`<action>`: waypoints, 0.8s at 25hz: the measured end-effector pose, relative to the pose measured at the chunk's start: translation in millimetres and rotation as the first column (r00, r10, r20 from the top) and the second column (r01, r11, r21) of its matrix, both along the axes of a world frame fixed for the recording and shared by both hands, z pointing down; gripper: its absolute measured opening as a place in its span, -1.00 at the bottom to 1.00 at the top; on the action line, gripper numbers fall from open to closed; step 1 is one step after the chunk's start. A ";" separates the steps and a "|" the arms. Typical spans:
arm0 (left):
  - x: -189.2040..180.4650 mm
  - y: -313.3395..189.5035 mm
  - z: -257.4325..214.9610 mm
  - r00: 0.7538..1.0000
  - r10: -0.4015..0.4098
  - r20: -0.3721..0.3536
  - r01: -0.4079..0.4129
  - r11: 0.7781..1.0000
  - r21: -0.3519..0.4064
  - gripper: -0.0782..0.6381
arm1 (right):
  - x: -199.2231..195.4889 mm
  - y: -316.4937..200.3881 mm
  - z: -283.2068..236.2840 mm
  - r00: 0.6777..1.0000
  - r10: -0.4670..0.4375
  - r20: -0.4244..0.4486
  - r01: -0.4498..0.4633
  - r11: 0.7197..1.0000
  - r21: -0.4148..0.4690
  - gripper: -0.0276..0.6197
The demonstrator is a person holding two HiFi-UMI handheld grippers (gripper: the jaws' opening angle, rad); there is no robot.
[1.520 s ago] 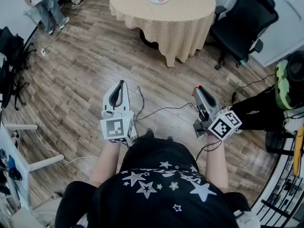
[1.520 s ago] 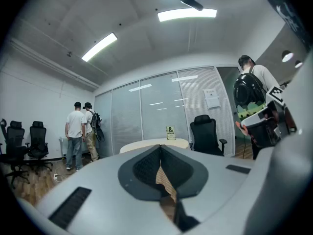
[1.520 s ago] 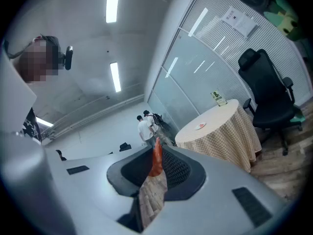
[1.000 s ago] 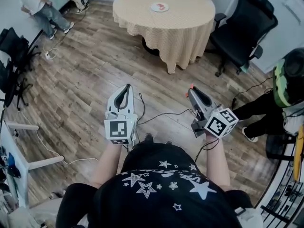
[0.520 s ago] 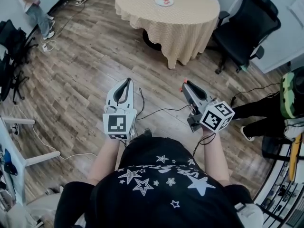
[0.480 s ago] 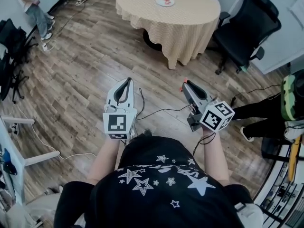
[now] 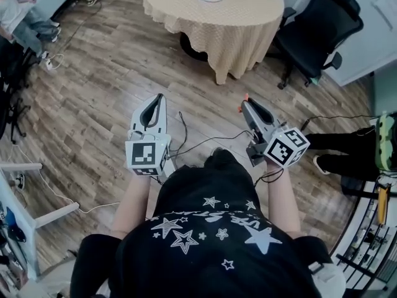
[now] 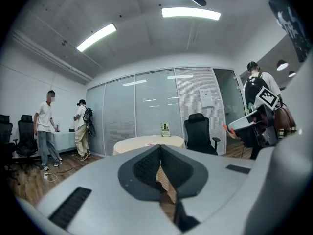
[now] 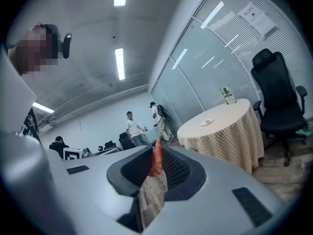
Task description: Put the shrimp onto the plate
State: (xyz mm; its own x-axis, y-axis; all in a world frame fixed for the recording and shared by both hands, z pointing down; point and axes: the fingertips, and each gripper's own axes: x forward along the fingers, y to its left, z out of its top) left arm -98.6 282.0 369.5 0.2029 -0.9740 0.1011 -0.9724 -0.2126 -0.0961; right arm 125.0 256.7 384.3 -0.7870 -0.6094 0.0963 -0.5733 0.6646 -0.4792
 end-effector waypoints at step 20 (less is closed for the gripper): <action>-21.9 -167.3 12.4 0.996 -0.092 0.013 0.092 0.994 -0.056 -0.76 | -27.2 -212.1 22.8 0.996 -0.078 0.038 0.080 0.995 -0.055 -0.70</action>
State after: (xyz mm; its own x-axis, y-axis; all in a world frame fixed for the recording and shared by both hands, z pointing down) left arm -120.5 114.7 381.8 0.1115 -0.9811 0.1579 -0.9871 -0.1277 -0.0963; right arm 97.7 44.5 407.0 -0.8362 -0.5392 0.0997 -0.5016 0.6786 -0.5366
